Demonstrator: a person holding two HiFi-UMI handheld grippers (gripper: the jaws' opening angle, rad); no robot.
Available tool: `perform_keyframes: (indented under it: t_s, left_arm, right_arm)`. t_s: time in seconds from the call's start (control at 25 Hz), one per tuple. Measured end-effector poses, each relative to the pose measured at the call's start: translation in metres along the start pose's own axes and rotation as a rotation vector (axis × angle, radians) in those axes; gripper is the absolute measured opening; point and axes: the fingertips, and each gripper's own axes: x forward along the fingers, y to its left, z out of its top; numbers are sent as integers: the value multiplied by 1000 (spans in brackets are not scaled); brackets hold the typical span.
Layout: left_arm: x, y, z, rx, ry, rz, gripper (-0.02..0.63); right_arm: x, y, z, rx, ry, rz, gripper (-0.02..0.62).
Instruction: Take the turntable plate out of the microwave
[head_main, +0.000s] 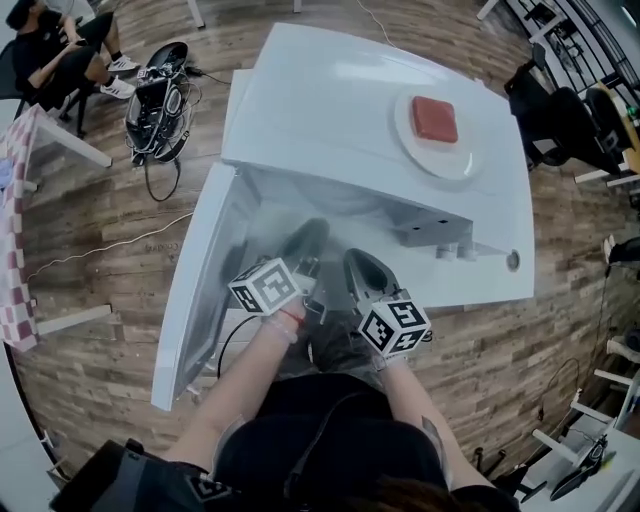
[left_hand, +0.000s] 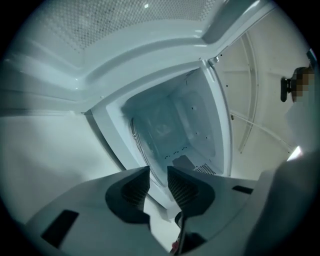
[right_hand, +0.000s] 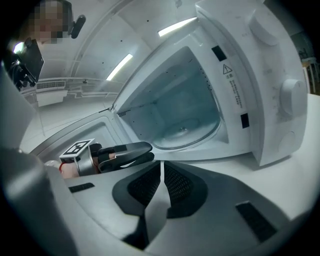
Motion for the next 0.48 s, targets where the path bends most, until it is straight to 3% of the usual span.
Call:
perform_keyframes:
  t_s: [0.28,0.48]
  left_arm:
    - [24,16,-3,-69,42,61,107]
    - [30,21,-6,-197,23,76,107]
  right_arm:
    - [21,-18,10,-1,27,-2,21]
    - [21,-26,6,12,42,-16,21]
